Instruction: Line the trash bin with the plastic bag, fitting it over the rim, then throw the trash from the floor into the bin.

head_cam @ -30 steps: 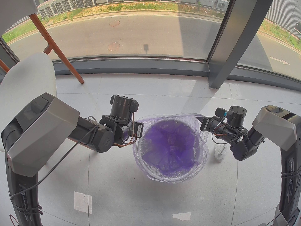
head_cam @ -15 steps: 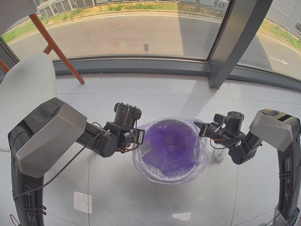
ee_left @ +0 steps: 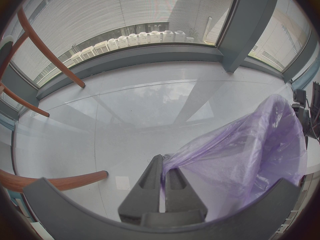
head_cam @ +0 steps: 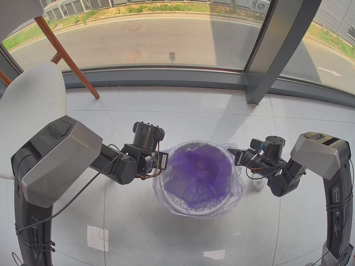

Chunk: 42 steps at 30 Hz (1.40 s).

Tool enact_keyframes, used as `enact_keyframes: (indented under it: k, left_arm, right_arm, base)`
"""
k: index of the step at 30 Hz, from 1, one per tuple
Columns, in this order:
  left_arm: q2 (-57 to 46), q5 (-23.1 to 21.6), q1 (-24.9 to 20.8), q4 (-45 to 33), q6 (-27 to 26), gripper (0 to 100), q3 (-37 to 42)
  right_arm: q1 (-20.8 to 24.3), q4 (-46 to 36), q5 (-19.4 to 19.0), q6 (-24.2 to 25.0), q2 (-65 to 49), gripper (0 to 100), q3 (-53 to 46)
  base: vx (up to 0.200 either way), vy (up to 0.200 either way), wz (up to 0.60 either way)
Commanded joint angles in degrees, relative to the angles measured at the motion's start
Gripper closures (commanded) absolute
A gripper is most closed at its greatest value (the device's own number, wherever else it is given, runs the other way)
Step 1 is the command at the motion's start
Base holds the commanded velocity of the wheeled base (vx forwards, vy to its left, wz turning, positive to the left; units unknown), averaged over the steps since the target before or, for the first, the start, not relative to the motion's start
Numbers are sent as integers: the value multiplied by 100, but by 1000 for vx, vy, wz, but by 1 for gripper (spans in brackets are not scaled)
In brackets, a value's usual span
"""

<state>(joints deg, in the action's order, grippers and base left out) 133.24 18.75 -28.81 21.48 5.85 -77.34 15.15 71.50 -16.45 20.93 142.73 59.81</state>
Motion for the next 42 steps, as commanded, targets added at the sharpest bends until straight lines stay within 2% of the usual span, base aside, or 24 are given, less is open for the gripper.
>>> enact_keyframes:
  k: [1, 2, 9, 13, 14, 22, 27, 32, 42]
  left_arm:
    - [-44, 6, 7, 5, 65, 100, -45]
    - [-53, 6, 7, -3, 92, 100, -62]
    - [-255, 32, -20, -12, 267, 100, 43]
    - [-290, 32, -37, -3, 303, 100, 254]
    - [-281, 24, -37, 5, 303, 0, 298]
    - [-527, 41, -134, 172, 311, 0, 465]
    - [-897, 129, -108, 155, 461, 0, 650]
    - [-1318, 129, -125, 181, 549, 0, 1414]
    - [-1732, 94, -116, 190, 470, 0, 2451]
  right_arm:
    - [-4, 13, 10, -10, 53, 100, -4]
    - [-4, 13, 10, -10, 45, 0, -4]
    - [-30, 215, 19, 7, -43, 0, -57]
    - [-21, 268, 19, -1, -210, 0, -417]
    - [-21, 277, 19, -1, -237, 0, -505]
    - [-135, 1112, -8, -10, -474, 0, -1358]
    - [-258, 1367, -8, -1, -483, 0, -1393]
    - [-382, 1507, -25, 7, -448, 0, -1358]
    - [-382, 1762, 27, 122, -439, 0, -1402]
  base:
    - [0, 0, 0]
    - [0, 0, 0]
    - [0, 0, 0]
    - [0, 0, 0]
    - [0, 0, 0]
    - [0, 0, 0]
    - [0, 0, 0]
    - [0, 0, 0]
    - [0, 0, 0]
